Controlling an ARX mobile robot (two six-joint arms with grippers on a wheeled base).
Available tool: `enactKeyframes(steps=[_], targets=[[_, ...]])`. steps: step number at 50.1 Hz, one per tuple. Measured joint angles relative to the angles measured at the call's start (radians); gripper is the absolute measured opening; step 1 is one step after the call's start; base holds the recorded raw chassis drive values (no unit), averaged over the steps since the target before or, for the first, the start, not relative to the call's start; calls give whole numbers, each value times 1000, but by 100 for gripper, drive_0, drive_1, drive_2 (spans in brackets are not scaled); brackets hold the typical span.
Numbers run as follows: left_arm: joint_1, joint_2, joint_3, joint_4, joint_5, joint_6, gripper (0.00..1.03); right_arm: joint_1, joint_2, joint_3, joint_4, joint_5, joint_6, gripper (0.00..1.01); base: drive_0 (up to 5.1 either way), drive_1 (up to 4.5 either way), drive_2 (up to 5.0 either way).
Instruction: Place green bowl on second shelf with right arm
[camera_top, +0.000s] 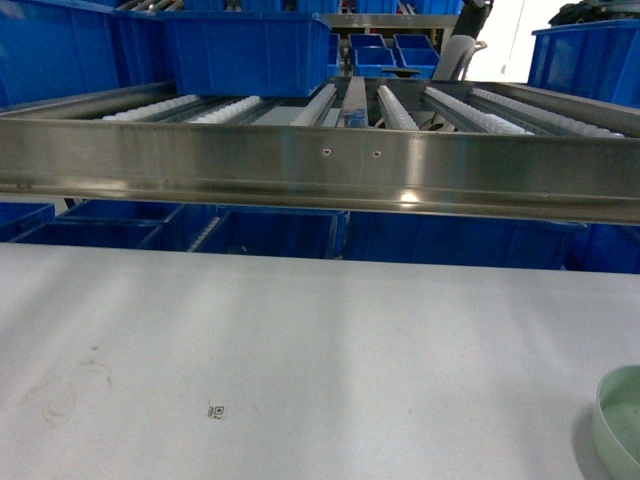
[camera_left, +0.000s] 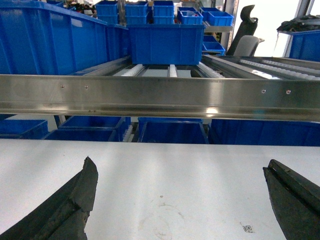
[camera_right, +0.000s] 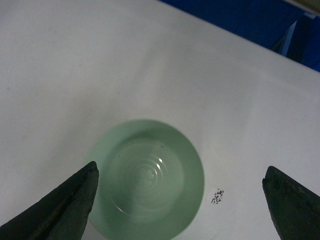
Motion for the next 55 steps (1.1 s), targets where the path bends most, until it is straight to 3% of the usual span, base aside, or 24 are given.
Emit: enactKeyframes(steps=[12,25,39,55], targets=[[0,0,0,0,0,0,98,-1,105,30,-4,43,-64,98,0,0,0],[0,0,0,0,0,0,98,-26,236,87,-10,61,-103,98,0,0,0],[0,0,0,0,0,0,98,-69,357,157,-29,67,-114,98,0,0,0],[0,0,0,0,0,0,98,-67,415,188,-29,68,-114,98,0,0,0]])
